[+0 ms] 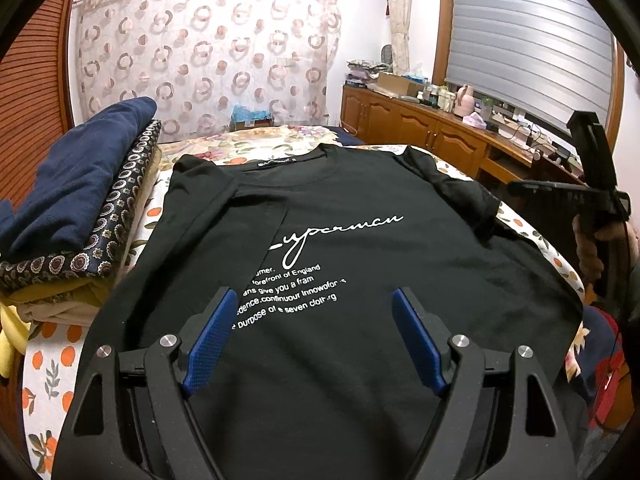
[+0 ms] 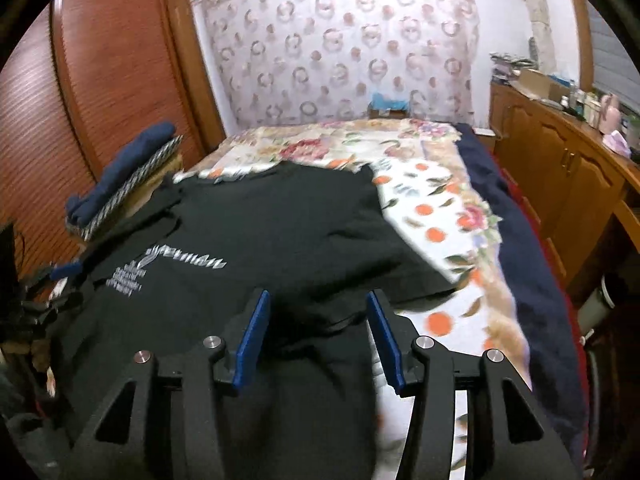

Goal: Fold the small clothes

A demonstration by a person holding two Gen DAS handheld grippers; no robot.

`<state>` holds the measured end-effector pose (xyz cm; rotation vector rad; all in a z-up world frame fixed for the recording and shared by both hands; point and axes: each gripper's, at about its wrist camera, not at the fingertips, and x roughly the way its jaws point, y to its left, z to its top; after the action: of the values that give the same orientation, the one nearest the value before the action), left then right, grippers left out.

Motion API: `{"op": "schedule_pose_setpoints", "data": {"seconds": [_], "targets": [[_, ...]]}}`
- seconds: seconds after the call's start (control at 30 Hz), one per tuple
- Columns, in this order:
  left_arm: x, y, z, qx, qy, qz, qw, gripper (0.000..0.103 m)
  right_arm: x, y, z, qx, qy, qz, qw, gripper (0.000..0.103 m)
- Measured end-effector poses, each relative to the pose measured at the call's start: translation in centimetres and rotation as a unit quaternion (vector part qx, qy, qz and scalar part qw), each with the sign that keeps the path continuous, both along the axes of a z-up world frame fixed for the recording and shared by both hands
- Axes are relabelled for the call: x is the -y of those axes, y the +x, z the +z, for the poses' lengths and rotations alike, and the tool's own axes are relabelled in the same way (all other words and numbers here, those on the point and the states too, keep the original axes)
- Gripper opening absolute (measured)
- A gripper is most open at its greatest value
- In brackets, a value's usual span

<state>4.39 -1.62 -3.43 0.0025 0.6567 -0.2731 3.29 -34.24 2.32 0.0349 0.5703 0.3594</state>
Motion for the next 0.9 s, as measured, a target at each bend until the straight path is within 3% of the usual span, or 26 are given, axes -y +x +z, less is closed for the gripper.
{"op": "schedule_pose_setpoints", "data": {"seconds": [0.17,0.33,0.47,0.5,0.53,0.6,0.77,0.9], "targets": [[0.1,-0.2,0.0,0.003,0.002,-0.001,1.0000,0.081,2.8,1.8,-0.3,-0.002,0.002,-0.052,0.999,0.053],[0.1,-0.3,-0.1,0.001,0.001,0.001,1.0000,0.080,2.5,5.4,-2.7,-0.065,-0.012,-0.067,0.996,0.053],[-0.1,-0.3,-0.2,-0.002,0.002,0.004,1.0000,0.080,1.7,7.2,-2.7,-0.079,-0.023,-0.069,0.994,0.052],[-0.1,-0.3,-0.1,-0.002,0.001,0.004,1.0000,0.080,1.4,7.2,-2.6,-0.079,-0.027,-0.068,0.994,0.042],[-0.1,-0.3,-0.1,-0.002,0.000,0.005,1.0000,0.080,1.4,7.3,-2.3,-0.081,-0.027,-0.059,0.995,0.020],[-0.3,-0.3,-0.2,-0.002,-0.003,0.006,1.0000,0.080,0.2,7.1,-1.8,-0.080,-0.034,-0.035,0.996,0.007],[-0.5,-0.3,-0.2,-0.003,-0.005,0.008,1.0000,0.080,-3.8,6.5,1.9,-0.034,-0.042,0.023,0.998,0.005],[-0.5,-0.3,-0.2,-0.003,-0.004,0.009,0.9999,0.080,-9.4,6.5,5.4,0.005,-0.063,0.079,0.995,0.005]]}}
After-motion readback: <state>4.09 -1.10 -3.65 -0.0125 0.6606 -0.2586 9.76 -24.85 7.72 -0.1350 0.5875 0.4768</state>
